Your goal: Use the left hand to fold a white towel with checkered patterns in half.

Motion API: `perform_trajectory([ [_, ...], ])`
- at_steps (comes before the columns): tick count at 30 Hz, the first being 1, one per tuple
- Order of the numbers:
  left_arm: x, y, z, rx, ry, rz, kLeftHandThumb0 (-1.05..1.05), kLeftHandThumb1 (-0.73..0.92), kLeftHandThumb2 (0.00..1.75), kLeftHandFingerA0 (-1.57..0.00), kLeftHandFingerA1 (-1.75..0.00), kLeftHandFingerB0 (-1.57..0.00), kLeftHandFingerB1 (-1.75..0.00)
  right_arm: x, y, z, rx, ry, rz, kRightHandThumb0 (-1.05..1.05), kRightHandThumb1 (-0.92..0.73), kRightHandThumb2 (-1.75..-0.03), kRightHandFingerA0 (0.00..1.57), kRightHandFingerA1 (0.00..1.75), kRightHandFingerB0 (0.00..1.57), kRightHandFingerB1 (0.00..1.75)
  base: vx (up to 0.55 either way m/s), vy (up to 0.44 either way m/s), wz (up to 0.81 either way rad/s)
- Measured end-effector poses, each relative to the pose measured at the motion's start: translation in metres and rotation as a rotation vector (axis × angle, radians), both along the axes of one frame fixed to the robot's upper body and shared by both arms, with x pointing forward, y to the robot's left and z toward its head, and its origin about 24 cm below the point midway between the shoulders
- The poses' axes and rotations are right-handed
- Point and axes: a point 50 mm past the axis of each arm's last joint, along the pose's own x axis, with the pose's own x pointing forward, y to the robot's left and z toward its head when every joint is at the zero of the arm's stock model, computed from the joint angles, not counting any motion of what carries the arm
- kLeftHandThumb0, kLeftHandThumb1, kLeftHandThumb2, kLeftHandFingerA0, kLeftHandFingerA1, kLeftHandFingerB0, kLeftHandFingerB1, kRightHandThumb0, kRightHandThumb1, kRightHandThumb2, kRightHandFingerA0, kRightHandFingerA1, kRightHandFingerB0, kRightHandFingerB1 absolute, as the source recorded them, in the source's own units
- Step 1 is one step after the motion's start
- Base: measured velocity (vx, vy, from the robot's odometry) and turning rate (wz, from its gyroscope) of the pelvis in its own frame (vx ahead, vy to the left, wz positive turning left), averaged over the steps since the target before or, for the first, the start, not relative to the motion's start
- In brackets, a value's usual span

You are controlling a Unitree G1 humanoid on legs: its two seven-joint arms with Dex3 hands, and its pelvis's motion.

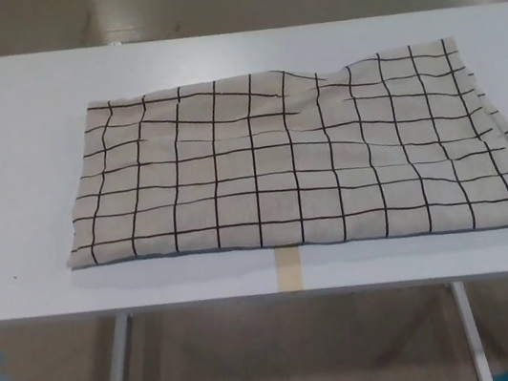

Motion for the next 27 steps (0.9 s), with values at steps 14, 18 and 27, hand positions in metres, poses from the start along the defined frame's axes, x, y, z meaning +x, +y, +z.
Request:
perform_trajectory([
  [14, -0.001, -0.008, 0.012, 0.054, -0.077, -0.207, -0.05, 0.47, 0.9, -0.06, -0.52, 0.0, -0.47, -0.001, 0.02, 0.011, 0.002, -0.068, 0.025, -0.23, -0.54, -0.56, 0.47, 0.58, 0.42, 0.5, 0.0, 0.0, 0.0],
  [18, -0.002, -0.015, 0.024, 0.086, -0.13, -0.33, -0.12, 0.35, 0.85, -0.14, -0.54, -0.07, -0.48, -0.004, 0.036, 0.016, -0.006, -0.082, 0.091, -0.31, -0.54, -0.56, 0.48, 0.5, 0.45, 0.48, 0.0, 0.0, 0.0],
  [27, -0.017, -0.034, 0.055, 0.166, -0.255, -0.538, -0.15, 0.24, 0.8, -0.16, -0.56, -0.08, -0.5, -0.012, 0.053, 0.009, -0.011, -0.035, 0.192, -0.32, -0.54, -0.56, 0.48, 0.51, 0.46, 0.48, 0.0, 0.0, 0.0],
])
